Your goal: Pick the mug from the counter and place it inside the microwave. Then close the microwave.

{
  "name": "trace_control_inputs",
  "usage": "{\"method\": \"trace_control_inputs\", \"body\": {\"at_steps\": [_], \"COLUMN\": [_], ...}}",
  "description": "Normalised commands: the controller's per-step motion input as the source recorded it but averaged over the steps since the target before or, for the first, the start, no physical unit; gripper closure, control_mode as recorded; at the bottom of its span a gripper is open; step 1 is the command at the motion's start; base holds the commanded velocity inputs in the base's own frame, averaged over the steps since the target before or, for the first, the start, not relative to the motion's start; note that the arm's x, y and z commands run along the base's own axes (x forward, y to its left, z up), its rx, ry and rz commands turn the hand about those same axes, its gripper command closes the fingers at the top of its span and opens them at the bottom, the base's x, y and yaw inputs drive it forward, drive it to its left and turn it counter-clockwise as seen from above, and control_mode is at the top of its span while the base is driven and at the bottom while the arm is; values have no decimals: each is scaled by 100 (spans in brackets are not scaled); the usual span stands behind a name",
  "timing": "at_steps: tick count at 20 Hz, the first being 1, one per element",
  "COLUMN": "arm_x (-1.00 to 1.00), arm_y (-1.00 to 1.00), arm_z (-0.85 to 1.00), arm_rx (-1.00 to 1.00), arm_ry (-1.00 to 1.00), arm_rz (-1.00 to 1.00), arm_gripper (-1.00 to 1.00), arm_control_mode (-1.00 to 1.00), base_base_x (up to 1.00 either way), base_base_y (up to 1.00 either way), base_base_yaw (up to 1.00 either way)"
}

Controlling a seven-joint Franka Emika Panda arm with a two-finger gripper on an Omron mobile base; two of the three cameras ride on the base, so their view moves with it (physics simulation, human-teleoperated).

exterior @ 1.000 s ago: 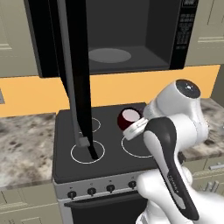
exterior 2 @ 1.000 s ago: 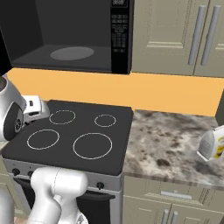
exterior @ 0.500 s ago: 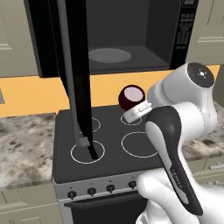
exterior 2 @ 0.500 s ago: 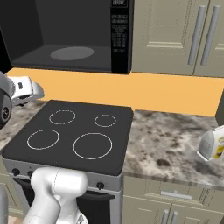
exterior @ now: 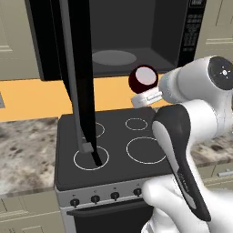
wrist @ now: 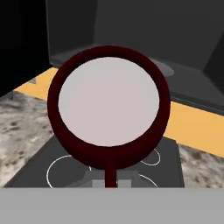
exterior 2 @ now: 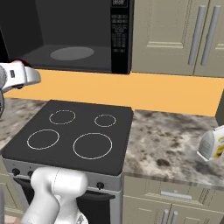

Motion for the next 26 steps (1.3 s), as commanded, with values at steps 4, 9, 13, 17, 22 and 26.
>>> {"method": "trace_control_inputs", "body": {"at_steps": [4, 9, 13, 17, 22, 26], "arm_x": [0, 2, 22, 28, 37, 45], "arm_y": [-26, -20, 0, 0, 0, 0], "arm_z": [43, 4, -4, 0, 0, 0], "arm_rx": [19, 13, 2, 0, 0, 0], "arm_ry": [4, 24, 14, 0, 0, 0], "arm_rz": [0, 0, -2, -5, -6, -6], "arm_gripper": [100, 100, 100, 100, 100, 100], "arm_control_mode": [-100, -100, -100, -100, -100, -100], "base_base_x": [0, 0, 0, 0, 0, 0], "base_base_y": [0, 0, 0, 0, 0, 0], "base_base_yaw": [0, 0, 0, 0, 0, 0]}}
